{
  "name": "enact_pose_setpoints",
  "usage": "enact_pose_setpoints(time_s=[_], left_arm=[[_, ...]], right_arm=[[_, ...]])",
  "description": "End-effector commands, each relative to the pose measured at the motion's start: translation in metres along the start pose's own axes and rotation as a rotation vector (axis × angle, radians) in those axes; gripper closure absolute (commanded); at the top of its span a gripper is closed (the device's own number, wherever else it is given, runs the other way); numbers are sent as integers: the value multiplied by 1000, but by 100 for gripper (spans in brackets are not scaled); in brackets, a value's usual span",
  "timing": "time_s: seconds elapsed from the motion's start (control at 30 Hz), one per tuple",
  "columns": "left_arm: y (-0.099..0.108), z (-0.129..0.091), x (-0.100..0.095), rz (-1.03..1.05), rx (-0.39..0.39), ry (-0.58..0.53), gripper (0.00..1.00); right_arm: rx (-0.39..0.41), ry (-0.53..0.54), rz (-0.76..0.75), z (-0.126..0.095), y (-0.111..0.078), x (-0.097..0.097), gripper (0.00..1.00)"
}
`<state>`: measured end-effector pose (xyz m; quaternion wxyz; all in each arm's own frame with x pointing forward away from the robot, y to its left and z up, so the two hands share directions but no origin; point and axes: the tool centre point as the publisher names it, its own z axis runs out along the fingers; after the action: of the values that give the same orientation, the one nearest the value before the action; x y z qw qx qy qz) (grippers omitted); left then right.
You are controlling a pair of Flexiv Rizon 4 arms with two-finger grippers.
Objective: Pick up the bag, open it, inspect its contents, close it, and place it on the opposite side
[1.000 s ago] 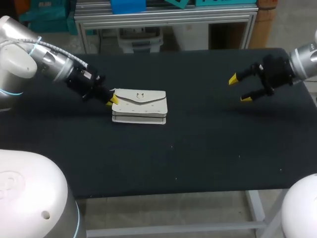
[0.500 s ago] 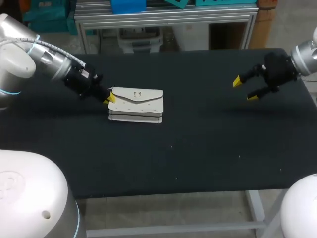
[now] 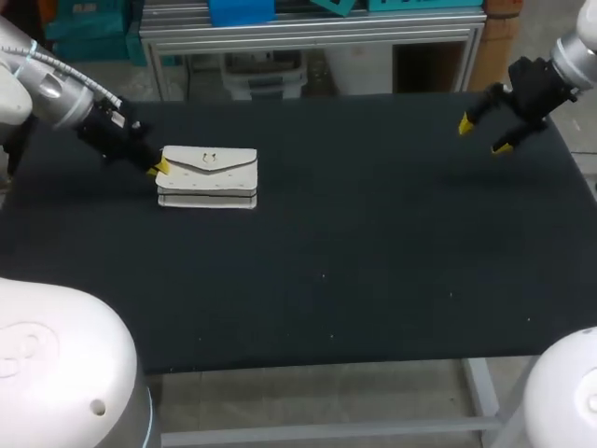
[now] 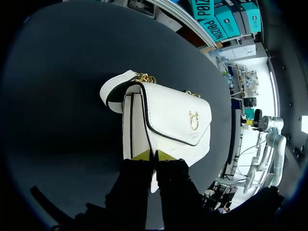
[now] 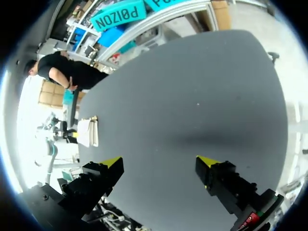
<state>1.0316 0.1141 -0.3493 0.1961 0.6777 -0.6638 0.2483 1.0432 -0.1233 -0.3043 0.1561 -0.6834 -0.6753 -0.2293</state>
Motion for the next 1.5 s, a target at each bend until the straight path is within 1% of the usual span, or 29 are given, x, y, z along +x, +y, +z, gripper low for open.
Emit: enact_pose_setpoints(time_s=[0.03, 0.2, 0.4, 0.57, 0.73, 1.0, 1.2, 1.37, 1.5], left_arm=[[-18, -11, -15, -7, -23, -9, 100], [-35, -21, -35, -7, -17, -43, 100], [-50, -35, -58, -25, 3, -84, 100], [-61, -45, -76, -31, 13, -105, 100], [-68, -58, -92, -23, 33, -109, 100], [-86, -72, -113, -33, 42, -119, 100], [-102, -83, -132, -53, 25, -126, 100], [-112, -97, -147, -69, 22, -133, 100], [-119, -103, -154, -70, 12, -152, 100]], right_arm=[[69, -72, 6, 3, 12, 9, 0], [80, -137, -8, 3, 20, 13, 0], [81, -187, -21, -4, 26, 12, 0], [61, -245, -5, -4, 25, 13, 0], [67, -323, 6, 2, 23, 11, 0], [66, -368, 14, -1, 24, 11, 0], [55, -373, 25, -3, 24, 9, 0], [51, -377, 33, -4, 23, 6, 0], [53, -389, 30, -5, 24, 6, 0]])
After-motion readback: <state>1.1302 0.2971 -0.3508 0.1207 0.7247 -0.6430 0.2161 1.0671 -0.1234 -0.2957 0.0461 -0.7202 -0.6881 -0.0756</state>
